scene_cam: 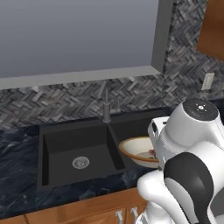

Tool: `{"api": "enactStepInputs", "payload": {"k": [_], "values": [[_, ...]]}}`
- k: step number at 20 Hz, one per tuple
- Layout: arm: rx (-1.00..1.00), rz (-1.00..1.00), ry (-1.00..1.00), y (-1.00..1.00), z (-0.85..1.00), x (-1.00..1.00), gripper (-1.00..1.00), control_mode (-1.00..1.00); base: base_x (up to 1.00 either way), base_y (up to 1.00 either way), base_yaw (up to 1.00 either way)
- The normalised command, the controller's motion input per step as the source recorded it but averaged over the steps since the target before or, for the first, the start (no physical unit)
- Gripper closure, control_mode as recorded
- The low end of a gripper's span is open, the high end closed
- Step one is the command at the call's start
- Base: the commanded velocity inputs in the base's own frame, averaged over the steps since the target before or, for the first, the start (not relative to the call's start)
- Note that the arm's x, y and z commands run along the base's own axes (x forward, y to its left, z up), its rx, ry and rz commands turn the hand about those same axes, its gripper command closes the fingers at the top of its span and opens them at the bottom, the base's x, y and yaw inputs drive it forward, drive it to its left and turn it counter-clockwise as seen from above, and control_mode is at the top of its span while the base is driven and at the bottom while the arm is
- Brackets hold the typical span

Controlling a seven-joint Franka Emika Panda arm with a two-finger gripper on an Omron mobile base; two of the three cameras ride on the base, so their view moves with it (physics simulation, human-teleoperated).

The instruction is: Pick the mushroom from the cabinet and place it in the bowl. Then pick the bowl and place it in the sink. Then turn on the sink facuet.

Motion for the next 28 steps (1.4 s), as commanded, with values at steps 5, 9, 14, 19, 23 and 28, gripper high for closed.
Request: {"api": "enactStepInputs", "payload": {"k": [5, 9, 14, 19, 23, 28], "values": [[0.0, 0.0, 0.0, 0.0, 0.0, 0.0, 1.0, 1.0, 0.96, 0.31, 0.0], [0.0, 0.0, 0.0, 0.0, 0.0, 0.0, 1.0, 1.0, 1.0, 0.3, 0.0], [0.01, 0.01, 0.01, 0.11, 0.0, 0.0, 1.0, -1.0, 0.58, 0.24, 0.0], [-0.01, 0.19, 0.13, 0.78, -0.13, -0.01, 1.0, -1.0, 0.0, 0.0, 0.0], [-0.12, 0.02, 0.0, 1.0, -0.39, 0.81, 1.0, -1.0, 0.0, 0.0, 0.0], [-0.1, -0.12, 0.0, 0.87, -0.41, 1.0, 1.0, -1.0, 0.0, 0.0, 0.0]]}}
